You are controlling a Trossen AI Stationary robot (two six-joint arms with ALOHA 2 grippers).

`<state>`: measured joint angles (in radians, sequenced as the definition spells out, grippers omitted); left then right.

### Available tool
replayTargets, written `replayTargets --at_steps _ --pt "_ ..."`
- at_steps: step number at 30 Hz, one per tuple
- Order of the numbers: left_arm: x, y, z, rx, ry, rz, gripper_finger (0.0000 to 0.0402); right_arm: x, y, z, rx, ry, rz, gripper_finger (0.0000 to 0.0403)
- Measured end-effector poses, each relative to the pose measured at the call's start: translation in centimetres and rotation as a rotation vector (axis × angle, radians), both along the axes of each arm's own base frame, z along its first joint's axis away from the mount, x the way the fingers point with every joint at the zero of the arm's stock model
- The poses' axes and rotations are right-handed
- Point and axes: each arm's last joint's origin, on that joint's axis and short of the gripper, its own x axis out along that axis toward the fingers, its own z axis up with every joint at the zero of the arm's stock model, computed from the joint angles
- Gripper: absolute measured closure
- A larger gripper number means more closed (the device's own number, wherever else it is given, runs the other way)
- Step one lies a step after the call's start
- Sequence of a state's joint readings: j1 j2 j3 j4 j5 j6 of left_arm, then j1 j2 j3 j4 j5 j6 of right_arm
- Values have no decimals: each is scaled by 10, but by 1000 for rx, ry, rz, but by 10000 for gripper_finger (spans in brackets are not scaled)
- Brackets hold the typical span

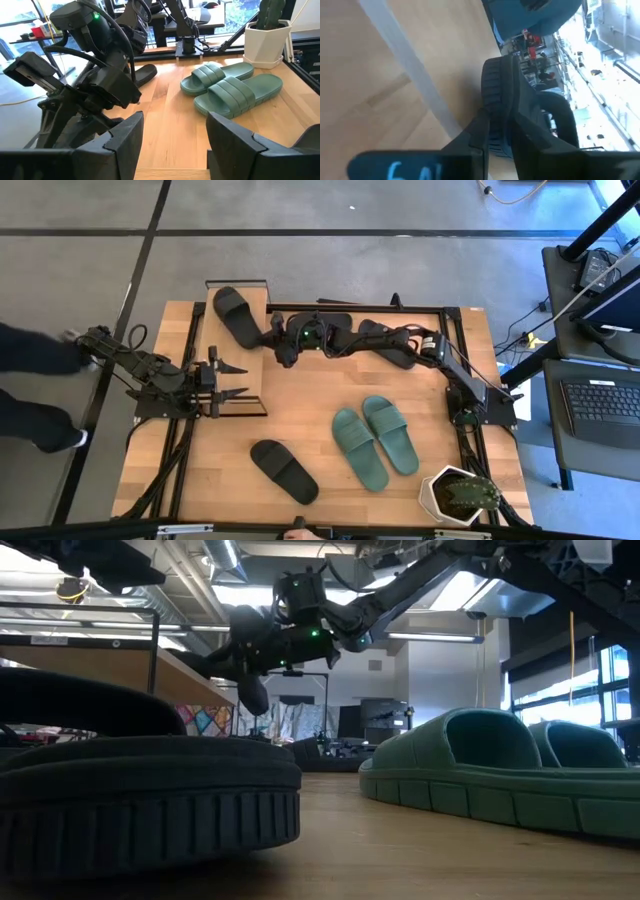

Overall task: Pick and place slides into the shelf
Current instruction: Put the black slipper on the shelf

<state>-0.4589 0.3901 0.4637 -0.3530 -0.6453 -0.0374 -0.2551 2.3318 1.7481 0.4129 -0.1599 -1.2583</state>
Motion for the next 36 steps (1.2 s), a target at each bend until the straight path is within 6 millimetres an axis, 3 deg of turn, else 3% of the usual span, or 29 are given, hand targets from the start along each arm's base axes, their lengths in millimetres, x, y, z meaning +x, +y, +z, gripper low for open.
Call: replayTargets --at_steps 12,17,30,36 --pt "0 0 -2 -29 13 2 193 -15 -46 55 135 159 211 350" --pt "0 0 -2 -29 15 1 193 -21 -59 64 114 133 327 350" --pt "0 -1 -1 -38 9 -33 193 -16 -56 53 -55 51 549 350" --pt "2 -4 4 -21 -28 -132 193 -12 -68 39 -84 -23 601 348"
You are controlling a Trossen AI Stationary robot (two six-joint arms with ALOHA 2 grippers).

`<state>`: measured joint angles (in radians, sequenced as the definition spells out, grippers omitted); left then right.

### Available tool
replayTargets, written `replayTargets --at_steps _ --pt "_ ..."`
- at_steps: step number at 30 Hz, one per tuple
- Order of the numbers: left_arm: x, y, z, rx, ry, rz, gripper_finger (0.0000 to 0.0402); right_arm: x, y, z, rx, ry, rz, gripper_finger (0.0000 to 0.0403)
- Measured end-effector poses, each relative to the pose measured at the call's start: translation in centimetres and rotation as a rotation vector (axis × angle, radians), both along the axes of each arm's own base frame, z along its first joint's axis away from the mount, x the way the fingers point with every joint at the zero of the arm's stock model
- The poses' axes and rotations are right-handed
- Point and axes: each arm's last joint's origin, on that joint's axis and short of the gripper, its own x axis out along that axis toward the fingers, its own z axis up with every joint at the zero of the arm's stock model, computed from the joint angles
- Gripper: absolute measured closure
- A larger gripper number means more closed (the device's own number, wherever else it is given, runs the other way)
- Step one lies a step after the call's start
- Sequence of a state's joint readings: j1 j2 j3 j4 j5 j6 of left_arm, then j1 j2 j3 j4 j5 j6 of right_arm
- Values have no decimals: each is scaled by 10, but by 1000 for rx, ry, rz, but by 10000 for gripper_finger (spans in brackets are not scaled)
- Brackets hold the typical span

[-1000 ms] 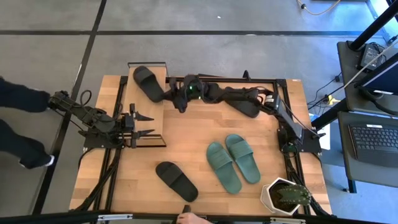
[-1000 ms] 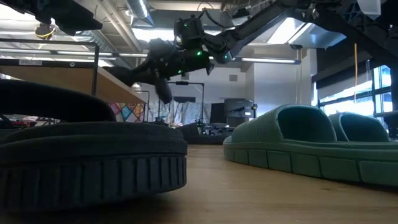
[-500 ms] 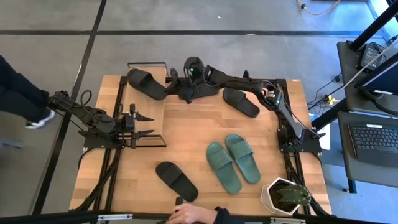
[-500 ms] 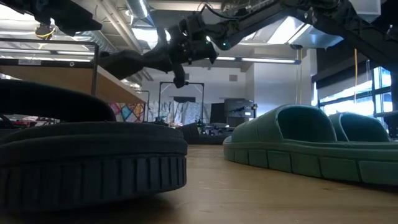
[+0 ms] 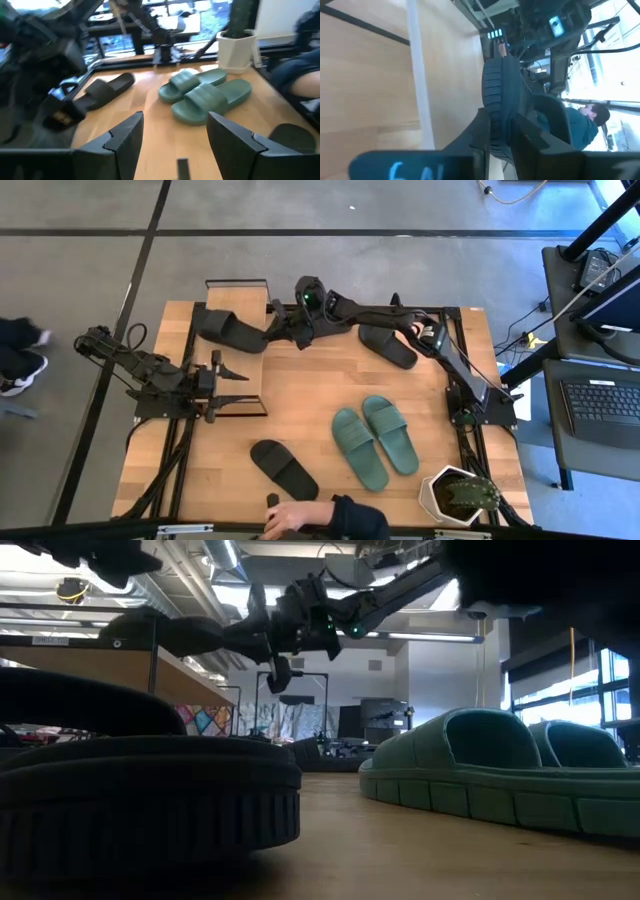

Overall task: Pick and place slides into the shelf
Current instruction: Put the black slipper on the shelf

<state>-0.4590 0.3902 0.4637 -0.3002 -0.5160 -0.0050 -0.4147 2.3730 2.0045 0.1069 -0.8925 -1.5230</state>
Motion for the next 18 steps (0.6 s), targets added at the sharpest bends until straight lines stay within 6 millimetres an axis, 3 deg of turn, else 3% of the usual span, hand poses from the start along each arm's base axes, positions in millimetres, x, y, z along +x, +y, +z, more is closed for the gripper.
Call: replayTargets --at_steps 4,11,18 --pt "0 -2 2 -9 -15 -59 193 -4 -17 -9 1 1 -27 346" --pt "1 -5 8 -47 -68 -135 193 -18 -46 -8 30 -10 -29 346" --pt "2 -5 12 -64 -105 -149 193 -23 -50 -8 58 -14 54 345"
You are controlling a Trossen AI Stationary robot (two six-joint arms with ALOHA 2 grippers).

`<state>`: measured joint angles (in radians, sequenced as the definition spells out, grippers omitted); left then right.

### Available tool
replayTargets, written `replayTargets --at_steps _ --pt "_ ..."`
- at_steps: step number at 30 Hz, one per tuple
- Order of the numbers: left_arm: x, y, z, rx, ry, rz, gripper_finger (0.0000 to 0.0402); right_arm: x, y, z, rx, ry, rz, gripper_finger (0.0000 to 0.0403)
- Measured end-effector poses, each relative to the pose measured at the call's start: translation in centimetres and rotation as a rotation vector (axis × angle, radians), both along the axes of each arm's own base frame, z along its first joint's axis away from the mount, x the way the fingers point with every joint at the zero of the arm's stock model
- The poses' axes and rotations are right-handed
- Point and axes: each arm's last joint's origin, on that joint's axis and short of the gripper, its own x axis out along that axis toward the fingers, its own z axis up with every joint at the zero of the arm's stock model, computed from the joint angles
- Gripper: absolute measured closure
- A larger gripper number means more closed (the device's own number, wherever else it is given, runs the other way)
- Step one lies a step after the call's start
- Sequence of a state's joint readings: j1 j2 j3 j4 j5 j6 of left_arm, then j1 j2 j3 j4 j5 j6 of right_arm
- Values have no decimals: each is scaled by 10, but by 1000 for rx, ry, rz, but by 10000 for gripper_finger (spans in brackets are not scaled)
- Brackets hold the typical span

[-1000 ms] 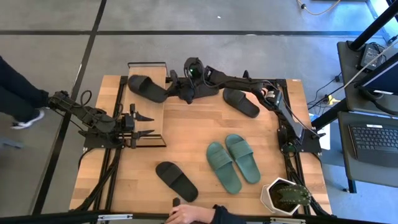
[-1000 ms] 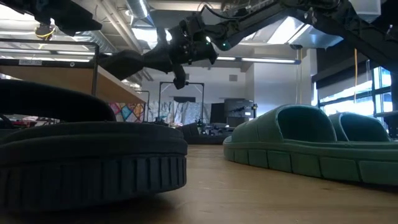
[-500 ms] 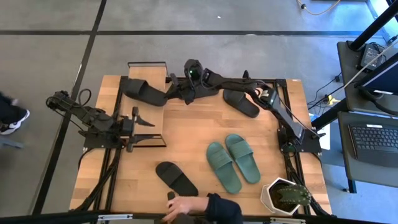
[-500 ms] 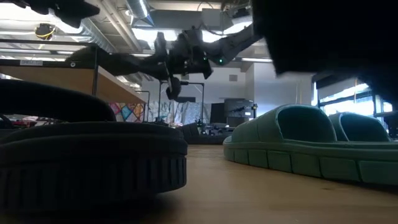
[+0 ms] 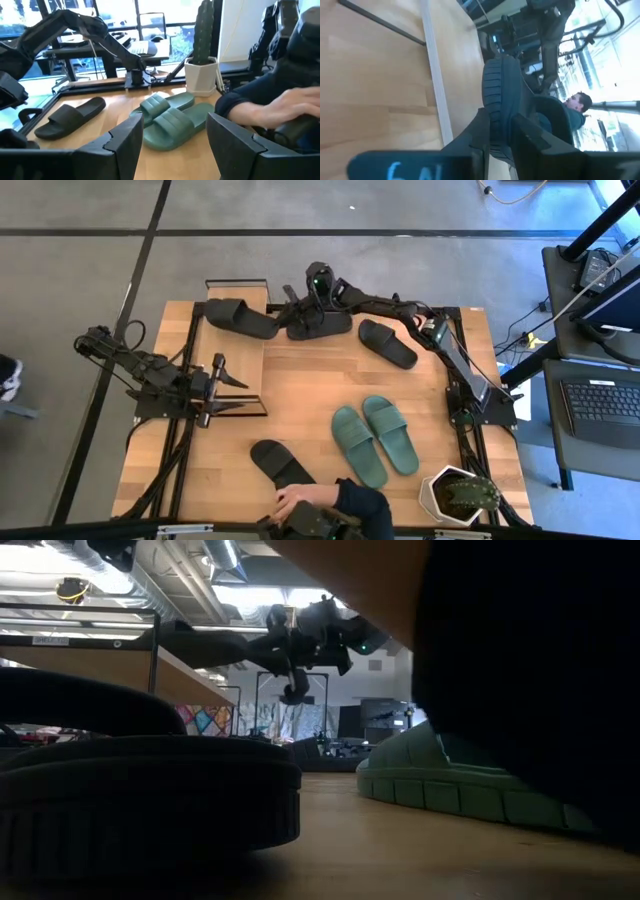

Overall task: Pick and place slides into the shelf
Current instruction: Put the black slipper on the shelf

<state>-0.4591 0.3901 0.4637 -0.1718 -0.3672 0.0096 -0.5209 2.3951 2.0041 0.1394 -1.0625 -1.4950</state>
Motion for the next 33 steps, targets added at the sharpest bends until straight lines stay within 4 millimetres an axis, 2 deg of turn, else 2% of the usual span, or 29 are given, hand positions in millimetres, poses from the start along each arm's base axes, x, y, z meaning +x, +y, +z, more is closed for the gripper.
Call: replayTargets --at_steps 4,11,21,26,33 --pt "0 -1 1 -31 -8 -31 193 1 0 -4 2 -4 19 345" --pt "0 -2 1 -38 -5 -68 193 7 -4 -30 3 0 8 344" --pt "0 -2 1 -38 -5 -68 193 8 -5 -28 -1 -20 -1 344" --pt "0 -2 1 -38 -5 -68 193 10 -6 -29 -43 -20 -100 344" --pt "0 -2 1 -38 -4 -68 193 11 -6 -29 -45 -21 -101 344"
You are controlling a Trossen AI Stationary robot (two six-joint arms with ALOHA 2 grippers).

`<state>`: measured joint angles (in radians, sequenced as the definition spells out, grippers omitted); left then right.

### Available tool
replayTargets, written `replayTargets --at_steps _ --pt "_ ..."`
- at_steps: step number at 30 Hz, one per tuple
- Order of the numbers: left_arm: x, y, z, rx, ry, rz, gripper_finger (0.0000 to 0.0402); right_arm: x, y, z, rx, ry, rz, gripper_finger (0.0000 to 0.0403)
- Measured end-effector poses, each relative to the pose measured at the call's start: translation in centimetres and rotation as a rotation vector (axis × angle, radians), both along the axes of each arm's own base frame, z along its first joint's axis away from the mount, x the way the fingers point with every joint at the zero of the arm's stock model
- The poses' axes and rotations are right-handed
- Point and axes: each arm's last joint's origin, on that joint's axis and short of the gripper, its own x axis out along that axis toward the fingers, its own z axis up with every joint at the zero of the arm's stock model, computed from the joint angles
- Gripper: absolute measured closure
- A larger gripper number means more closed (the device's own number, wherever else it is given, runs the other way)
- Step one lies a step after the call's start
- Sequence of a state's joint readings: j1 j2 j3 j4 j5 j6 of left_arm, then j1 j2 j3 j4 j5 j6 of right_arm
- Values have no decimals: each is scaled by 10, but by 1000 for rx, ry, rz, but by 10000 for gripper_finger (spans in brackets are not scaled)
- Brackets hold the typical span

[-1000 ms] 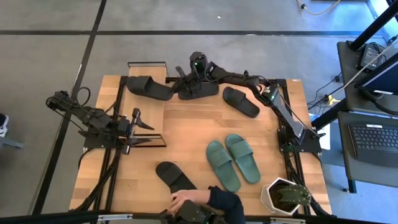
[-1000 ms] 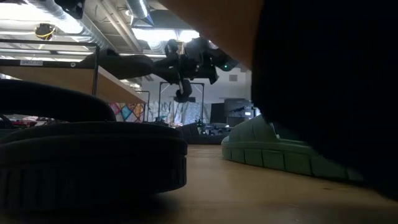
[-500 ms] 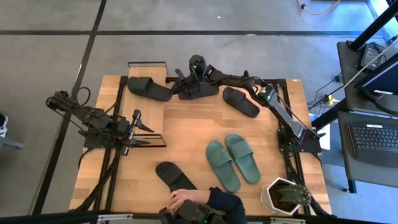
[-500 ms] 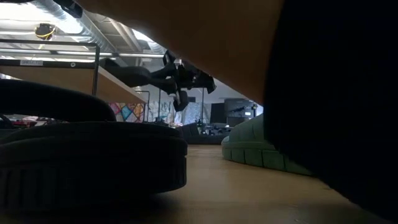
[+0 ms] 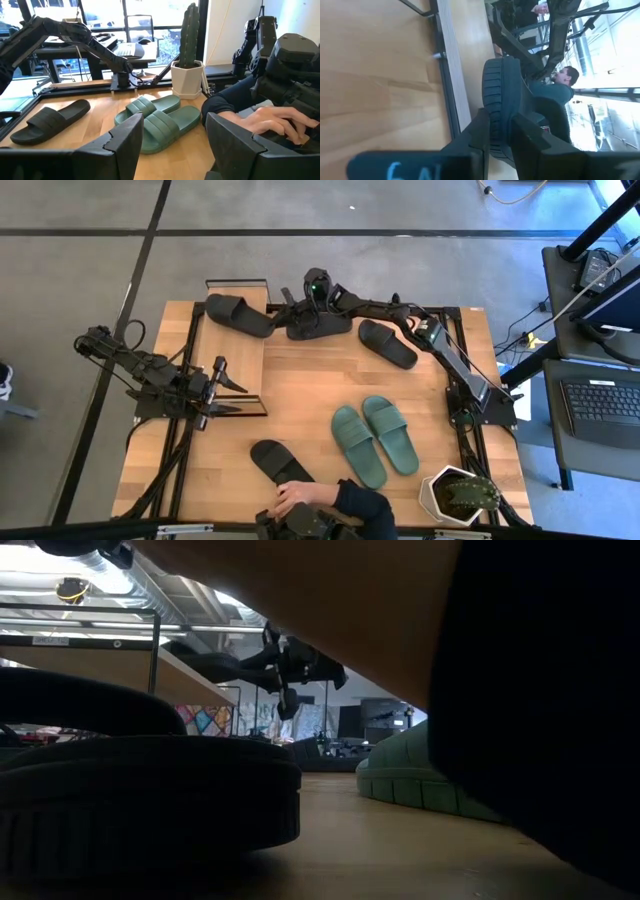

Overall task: Pick and place slides into the shelf
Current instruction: Put the black slipper on the shelf

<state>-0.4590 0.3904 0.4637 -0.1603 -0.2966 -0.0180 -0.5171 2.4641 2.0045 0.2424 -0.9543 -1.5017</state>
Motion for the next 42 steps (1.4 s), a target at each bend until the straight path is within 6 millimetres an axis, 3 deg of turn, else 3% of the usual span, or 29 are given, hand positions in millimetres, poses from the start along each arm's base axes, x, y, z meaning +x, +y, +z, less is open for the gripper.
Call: replayTargets --at_steps 6,10,17,21,35,42 --pt "0 0 0 3 3 0 193 2 4 -3 -8 -2 15 344" --pt "0 0 0 3 3 0 193 5 4 -16 -50 -8 29 344" --pt "0 0 0 3 3 0 193 6 6 -16 -27 1 28 341" --pt "0 0 0 3 3 1 193 6 7 -15 70 43 15 328" --pt "0 0 0 4 3 1 193 6 7 -15 56 36 17 294" --pt "0 0 0 3 3 1 193 6 6 -14 52 27 17 249"
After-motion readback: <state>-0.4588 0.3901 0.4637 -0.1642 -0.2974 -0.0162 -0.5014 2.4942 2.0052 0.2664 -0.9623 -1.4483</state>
